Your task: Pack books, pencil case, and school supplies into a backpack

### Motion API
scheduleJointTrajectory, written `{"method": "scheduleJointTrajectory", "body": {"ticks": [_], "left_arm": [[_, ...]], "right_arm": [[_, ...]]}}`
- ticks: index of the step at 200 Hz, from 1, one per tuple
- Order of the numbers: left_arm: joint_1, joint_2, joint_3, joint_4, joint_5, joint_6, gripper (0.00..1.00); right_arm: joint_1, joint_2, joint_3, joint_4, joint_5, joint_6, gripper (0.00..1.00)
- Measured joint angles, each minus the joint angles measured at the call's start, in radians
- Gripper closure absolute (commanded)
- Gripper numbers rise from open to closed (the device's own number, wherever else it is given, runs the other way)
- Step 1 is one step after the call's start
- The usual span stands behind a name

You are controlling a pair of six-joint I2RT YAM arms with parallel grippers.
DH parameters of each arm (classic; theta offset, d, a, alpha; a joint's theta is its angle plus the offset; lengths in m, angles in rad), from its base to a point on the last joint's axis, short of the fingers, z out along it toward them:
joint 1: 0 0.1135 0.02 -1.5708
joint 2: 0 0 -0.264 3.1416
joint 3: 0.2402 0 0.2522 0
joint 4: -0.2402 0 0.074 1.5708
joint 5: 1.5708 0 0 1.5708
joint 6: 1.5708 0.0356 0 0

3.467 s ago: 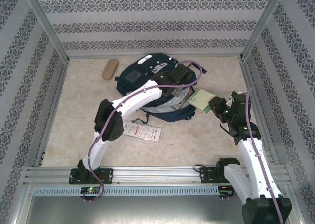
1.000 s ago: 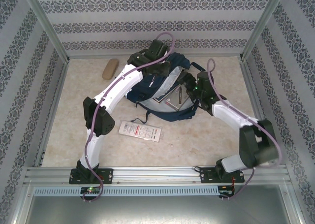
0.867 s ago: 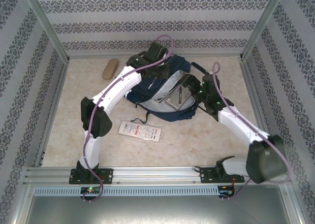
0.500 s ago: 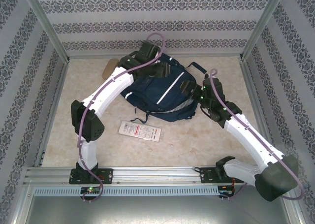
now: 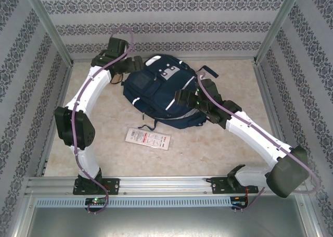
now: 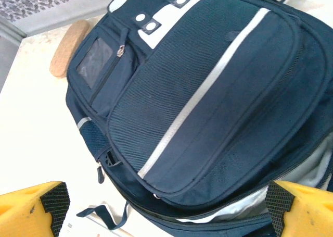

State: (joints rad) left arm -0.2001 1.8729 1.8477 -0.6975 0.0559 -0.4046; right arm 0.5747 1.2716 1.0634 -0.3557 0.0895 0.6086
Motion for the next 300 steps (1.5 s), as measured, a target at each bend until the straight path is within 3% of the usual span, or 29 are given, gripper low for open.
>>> {"method": "scheduleJointTrajectory", "body": {"ticks": [54, 109, 183, 300], "left_arm": [[0.122, 0.182, 0.046, 0.029, 0.000, 0.008, 0.03], [0.201, 0.418, 0.256, 0.023, -0.012, 0.023, 0.07], [0.208, 0.640, 0.483, -0.032, -0.037, 0.071, 0.09], [0.219, 0.711, 0.496, -0.073, -0.068, 0.088, 0.14]], "right_arm": [[0.021, 0.022, 0.054, -0.018, -0.001, -0.010, 0.02], [0.032, 0.023, 0.069, -0.045, -0.001, -0.010, 0.02], [0.039, 0.048, 0.100, -0.080, -0.001, -0.005, 0.02], [0.047, 0.093, 0.122, -0.090, -0.011, 0.014, 0.02]]}}
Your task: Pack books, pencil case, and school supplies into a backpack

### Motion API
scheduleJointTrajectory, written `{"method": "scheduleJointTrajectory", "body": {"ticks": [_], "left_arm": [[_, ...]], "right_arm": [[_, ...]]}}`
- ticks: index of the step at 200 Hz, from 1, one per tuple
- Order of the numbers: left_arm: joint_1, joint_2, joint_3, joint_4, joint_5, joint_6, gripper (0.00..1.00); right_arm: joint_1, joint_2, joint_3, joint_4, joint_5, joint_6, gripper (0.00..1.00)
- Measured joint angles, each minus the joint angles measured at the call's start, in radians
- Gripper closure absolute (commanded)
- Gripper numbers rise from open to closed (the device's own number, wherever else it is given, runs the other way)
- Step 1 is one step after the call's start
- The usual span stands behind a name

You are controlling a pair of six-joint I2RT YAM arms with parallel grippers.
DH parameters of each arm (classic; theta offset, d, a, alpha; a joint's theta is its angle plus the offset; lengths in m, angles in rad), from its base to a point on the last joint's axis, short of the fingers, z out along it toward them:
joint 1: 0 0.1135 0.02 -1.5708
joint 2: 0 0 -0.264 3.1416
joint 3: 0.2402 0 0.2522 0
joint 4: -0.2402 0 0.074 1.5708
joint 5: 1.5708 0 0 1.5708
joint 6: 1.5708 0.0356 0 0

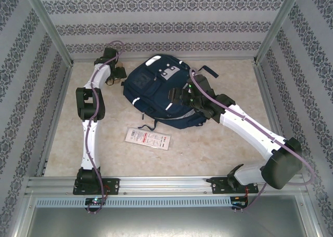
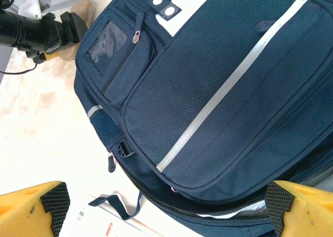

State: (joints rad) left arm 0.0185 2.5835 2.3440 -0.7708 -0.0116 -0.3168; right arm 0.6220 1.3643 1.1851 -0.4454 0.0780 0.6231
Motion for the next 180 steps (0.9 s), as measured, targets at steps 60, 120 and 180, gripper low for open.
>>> {"method": "scheduleJointTrajectory", "body": {"ticks": [60, 120, 180], "left_arm": [[0.004, 0.005, 0.009, -0.003, 0.009, 0.014, 0.46], [0.005, -0.035, -0.046, -0.010, 0.031, 0.002, 0.52], [0.010, -0.439, -0.541, 0.056, 0.063, -0.088, 0.56]], "right_arm": [[0.003, 0.000, 0.000, 0.000, -0.008, 0.003, 0.02], [0.005, 0.007, 0.000, 0.002, -0.021, 0.006, 0.02], [0.032, 0.089, 0.011, 0.031, -0.072, 0.005, 0.02]]}}
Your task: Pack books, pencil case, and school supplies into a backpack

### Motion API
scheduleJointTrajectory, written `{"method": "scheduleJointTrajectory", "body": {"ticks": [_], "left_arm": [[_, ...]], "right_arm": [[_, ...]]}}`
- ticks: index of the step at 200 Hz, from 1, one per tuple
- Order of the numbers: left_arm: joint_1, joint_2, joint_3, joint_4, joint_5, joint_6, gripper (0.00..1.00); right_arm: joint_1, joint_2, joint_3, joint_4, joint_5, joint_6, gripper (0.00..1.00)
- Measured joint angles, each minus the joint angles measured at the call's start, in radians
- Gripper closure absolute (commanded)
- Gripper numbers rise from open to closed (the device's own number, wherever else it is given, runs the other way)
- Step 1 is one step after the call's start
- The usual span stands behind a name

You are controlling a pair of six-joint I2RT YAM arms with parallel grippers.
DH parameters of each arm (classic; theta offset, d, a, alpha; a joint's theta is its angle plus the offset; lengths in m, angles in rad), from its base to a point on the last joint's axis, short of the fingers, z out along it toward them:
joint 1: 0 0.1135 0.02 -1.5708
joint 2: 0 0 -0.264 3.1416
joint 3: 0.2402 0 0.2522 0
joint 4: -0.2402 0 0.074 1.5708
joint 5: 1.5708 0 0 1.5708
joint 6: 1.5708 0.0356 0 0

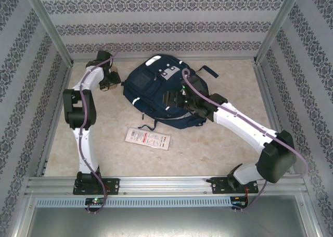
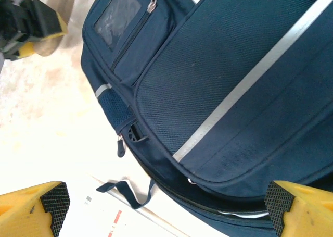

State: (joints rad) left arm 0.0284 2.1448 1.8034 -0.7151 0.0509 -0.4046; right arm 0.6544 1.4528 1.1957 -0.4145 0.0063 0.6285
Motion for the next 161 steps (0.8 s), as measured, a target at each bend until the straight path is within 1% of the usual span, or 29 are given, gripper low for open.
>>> {"method": "scheduleJointTrajectory", "body": {"ticks": [27, 50, 70, 89, 108, 129, 152, 161], "left_arm": [[-0.002, -0.247, -0.290, 0.079, 0.002, -0.078, 0.55], [-0.016, -0.427, -0.528, 0.123, -0.010, -0.150, 0.55], [-0.062, -0.558, -0.708, 0.135, -0.027, -0.222, 0.55], [-0.137, -0.667, -0.855, 0.147, -0.045, -0.300, 0.54], [-0.217, -0.749, -0.967, 0.154, -0.066, -0.386, 0.54], [-0.299, -0.800, -1.064, 0.175, -0.095, -0.480, 0.54], [-0.351, -0.808, -1.136, 0.220, -0.109, -0.570, 0.51], [-0.356, -0.805, -1.149, 0.241, -0.109, -0.594, 0.47]], "right_arm": [[0.025, 0.054, 0.037, 0.012, -0.025, -0.004, 0.02], [0.050, 0.099, 0.074, 0.022, -0.044, -0.012, 0.02], [0.077, 0.128, 0.099, 0.031, -0.049, -0.033, 0.02], [0.104, 0.149, 0.122, 0.031, -0.042, -0.038, 0.02], [0.116, 0.157, 0.131, 0.043, -0.041, -0.037, 0.02], [0.116, 0.157, 0.127, 0.065, -0.041, -0.025, 0.02], [0.116, 0.159, 0.127, 0.068, -0.041, -0.023, 0.02], [0.121, 0.163, 0.127, 0.067, -0.041, -0.023, 0.02]]}}
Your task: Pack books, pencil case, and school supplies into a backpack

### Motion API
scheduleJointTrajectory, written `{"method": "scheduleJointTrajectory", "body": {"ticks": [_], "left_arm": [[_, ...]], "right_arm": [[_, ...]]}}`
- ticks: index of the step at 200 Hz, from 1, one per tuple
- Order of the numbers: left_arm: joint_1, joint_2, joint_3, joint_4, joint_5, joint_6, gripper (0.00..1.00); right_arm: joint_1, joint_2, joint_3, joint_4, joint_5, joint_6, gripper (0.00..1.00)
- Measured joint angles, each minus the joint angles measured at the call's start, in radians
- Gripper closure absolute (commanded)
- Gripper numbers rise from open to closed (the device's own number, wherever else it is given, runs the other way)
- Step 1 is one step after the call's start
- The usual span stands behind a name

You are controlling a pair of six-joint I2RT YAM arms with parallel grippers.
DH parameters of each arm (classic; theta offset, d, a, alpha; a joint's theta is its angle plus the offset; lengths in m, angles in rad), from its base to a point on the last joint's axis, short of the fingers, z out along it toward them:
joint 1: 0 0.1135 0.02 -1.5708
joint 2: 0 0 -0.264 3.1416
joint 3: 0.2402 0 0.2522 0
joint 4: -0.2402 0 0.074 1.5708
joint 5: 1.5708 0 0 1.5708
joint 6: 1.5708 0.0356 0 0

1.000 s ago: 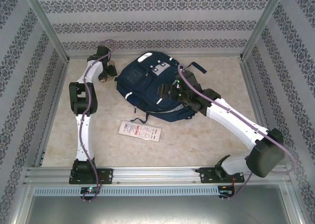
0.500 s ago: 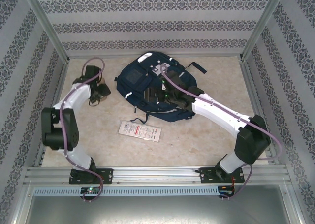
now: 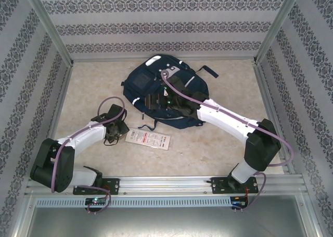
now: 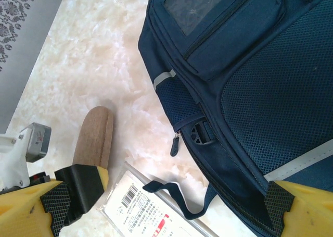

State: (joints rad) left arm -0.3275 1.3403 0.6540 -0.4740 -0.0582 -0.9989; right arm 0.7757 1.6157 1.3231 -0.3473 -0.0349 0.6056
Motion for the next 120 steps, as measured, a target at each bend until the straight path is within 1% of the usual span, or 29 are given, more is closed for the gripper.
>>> {"method": "scheduleJointTrajectory", "body": {"ticks": [16, 26, 39, 48, 63, 85, 97, 120], "left_arm": [[0.000, 0.015, 0.000, 0.027, -0.001, -0.029, 0.30], [0.000, 0.026, 0.005, 0.036, -0.002, -0.036, 0.23], [0.000, 0.032, 0.014, 0.032, -0.003, -0.045, 0.08], [0.000, 0.032, 0.031, 0.016, -0.007, -0.051, 0.00], [0.000, 0.023, 0.069, -0.015, -0.018, -0.050, 0.00], [0.017, -0.034, 0.131, -0.066, -0.031, -0.041, 0.00], [0.043, -0.070, 0.163, -0.100, -0.036, -0.032, 0.00], [0.122, -0.123, 0.211, -0.161, -0.046, -0.005, 0.00]], "right_arm": [[0.014, 0.018, 0.006, 0.000, 0.000, 0.000, 0.02], [0.027, 0.031, 0.006, 0.000, 0.000, 0.000, 0.02], [0.043, 0.048, 0.006, -0.001, 0.000, 0.000, 0.02], [0.055, 0.058, 0.006, -0.001, 0.000, 0.000, 0.03], [0.070, 0.071, 0.006, 0.000, -0.001, 0.002, 0.06], [0.093, 0.101, 0.023, -0.003, 0.000, -0.001, 0.10], [0.108, 0.121, 0.039, -0.003, 0.000, 0.000, 0.12], [0.144, 0.165, 0.077, -0.003, 0.000, -0.003, 0.14]]}}
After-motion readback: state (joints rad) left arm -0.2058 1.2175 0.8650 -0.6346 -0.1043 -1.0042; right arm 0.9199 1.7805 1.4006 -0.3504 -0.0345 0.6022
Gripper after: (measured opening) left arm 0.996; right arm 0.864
